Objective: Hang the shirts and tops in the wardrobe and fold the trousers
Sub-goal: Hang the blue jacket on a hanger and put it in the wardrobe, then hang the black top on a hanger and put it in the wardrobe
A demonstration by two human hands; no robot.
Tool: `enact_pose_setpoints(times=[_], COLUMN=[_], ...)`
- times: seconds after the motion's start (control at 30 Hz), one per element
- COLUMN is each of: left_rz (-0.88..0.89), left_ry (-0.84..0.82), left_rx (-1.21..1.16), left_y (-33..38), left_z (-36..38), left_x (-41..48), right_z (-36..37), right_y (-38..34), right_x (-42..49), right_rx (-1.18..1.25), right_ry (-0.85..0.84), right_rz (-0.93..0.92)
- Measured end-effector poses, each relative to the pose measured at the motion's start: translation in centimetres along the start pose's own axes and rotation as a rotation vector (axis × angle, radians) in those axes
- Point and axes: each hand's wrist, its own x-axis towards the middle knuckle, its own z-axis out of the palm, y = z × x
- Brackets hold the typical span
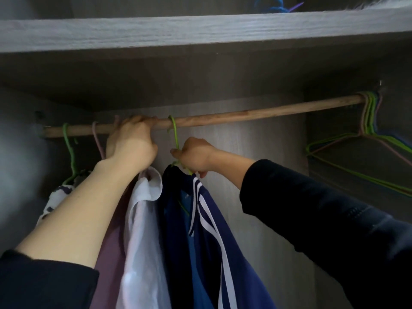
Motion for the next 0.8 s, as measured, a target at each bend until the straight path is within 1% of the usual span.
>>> enact_pose_setpoints(times=[0.07,0.17,0.27,0.37,0.47,0.53,0.67,0.8], left_rz=[-0.013,-0.008,0.078,0.167,0.284,0.327,0.330,0.303], left_ry=[0.000,0.042,0.061,0.028,0.019,0.010,0.001,0.063], left_rx=[0.056,0.035,-0.050,-0.170,-0.191,-0.197,-0.207,-0.270], left_y=[0.5,2.5,6.8,12.0,16.5,19.2,23.7,25.6], left_z=[-0.1,-0.1,-0.2,0.3,1.6,2.6,4.2,5.7], left_x=[-0.3,-0.1,0.5,1.1,1.6,1.6,2.1,3.0], right_z=[-1.0,-3.1,-5.6,-8.5,-11.2,-12.7,-15.3,-17.3], right_y=[1.0,3.5,6.6,9.5,12.2,14.4,19.1,22.5], right_x=[-1.2,-2.7,-4.2,-6.6,-9.4,-11.2,-14.0,-15.4], right_rx=[-0.056,-0.189,-0.344,-0.391,-0.527,-0.639,-0.859,-1.101], right_ry=[0.023,0.102,0.184,0.255,0.324,0.346,0.385,0.440], right_rz=[-0.020,-0.034,-0.006,0.070,0.135,0.152,0.176,0.197])
